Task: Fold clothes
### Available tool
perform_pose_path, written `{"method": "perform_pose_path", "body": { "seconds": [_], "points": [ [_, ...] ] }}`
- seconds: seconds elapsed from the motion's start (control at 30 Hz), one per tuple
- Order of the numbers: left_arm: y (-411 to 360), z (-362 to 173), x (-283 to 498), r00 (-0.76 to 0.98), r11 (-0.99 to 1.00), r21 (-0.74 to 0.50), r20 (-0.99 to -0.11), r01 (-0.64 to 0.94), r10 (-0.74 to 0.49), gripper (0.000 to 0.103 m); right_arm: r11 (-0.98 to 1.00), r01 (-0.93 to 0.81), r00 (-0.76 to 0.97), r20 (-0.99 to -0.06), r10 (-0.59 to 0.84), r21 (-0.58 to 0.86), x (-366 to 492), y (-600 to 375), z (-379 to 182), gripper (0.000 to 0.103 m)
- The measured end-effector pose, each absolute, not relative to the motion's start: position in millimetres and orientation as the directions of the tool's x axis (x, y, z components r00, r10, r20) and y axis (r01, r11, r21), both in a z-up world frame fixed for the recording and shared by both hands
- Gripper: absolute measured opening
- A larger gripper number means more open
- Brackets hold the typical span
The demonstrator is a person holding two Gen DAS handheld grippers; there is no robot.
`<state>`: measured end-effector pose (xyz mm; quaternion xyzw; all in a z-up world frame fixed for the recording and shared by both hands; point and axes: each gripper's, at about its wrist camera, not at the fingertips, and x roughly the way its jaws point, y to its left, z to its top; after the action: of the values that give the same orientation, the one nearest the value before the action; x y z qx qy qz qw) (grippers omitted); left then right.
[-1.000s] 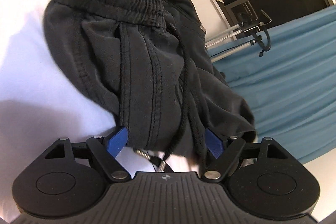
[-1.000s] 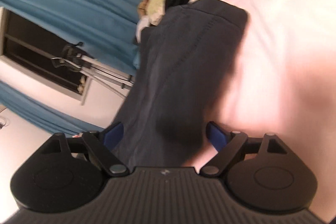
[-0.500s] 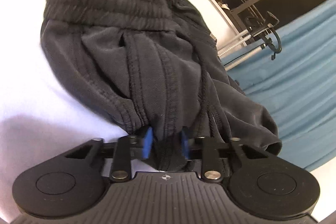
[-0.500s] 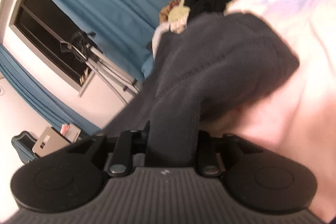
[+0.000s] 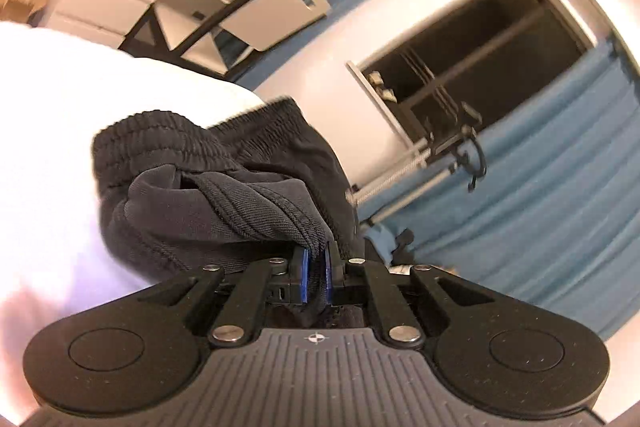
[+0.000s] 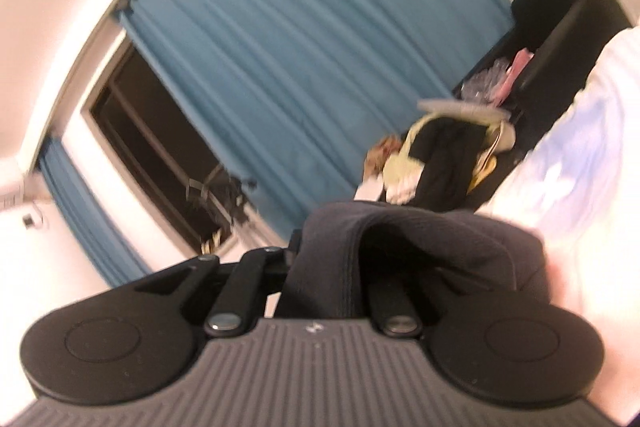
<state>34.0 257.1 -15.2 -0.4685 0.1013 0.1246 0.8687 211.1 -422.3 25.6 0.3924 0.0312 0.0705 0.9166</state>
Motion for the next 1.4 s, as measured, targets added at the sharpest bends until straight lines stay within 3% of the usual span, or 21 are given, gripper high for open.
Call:
{"method": "perform_pose_path", "body": {
  "seconds": [0.13,0.37,0.47,0.5,0.7,1.03,1.27,1.33,1.4],
  "points": [
    [268,-25,29,0.940,0.455,-0.826,-0.330,-0.332,0.086,0.009,0.723,-0.058,0.991,-0.047,0.124,0.688,210,-440,25,0.010],
    [251,-30,35,0.910,0.520,-0.760,-0.404,-0.390,0.092,0.011,0.649,0.173,0.933,-0.334,0.132,0.741,235,-462,-56,0.015],
    [249,-31,34,0.902,0.510,-0.759,-0.424,-0.404,0.084,0.011,0.513,0.283,0.893,-0.418,0.167,0.810,227,-477,-85,0.025],
    [250,-33,32,0.900,0.499,-0.765,-0.428,-0.408,0.080,0.011,0.470,0.295,0.891,-0.417,0.179,0.832,222,-481,-89,0.031],
    [251,-36,24,0.888,0.482,-0.766,-0.456,-0.426,0.061,0.013,0.447,0.316,0.896,-0.419,0.150,0.837,190,-490,-82,0.043],
    [249,-37,18,0.880,0.487,-0.755,-0.471,-0.439,0.063,0.015,0.357,0.371,0.921,-0.389,-0.024,0.857,155,-516,-92,0.044],
    [248,-38,23,0.873,0.496,-0.744,-0.483,-0.447,0.063,0.015,0.232,0.167,0.986,-0.165,-0.031,0.958,159,-535,-106,0.044],
    [247,-38,24,0.871,0.499,-0.741,-0.486,-0.450,0.063,0.015,0.271,0.169,0.985,-0.170,-0.020,0.948,164,-534,-101,0.045],
    [246,-39,26,0.868,0.503,-0.736,-0.492,-0.453,0.063,0.015,0.275,0.231,0.971,-0.239,-0.005,0.933,170,-534,-104,0.047]
  ]
}}
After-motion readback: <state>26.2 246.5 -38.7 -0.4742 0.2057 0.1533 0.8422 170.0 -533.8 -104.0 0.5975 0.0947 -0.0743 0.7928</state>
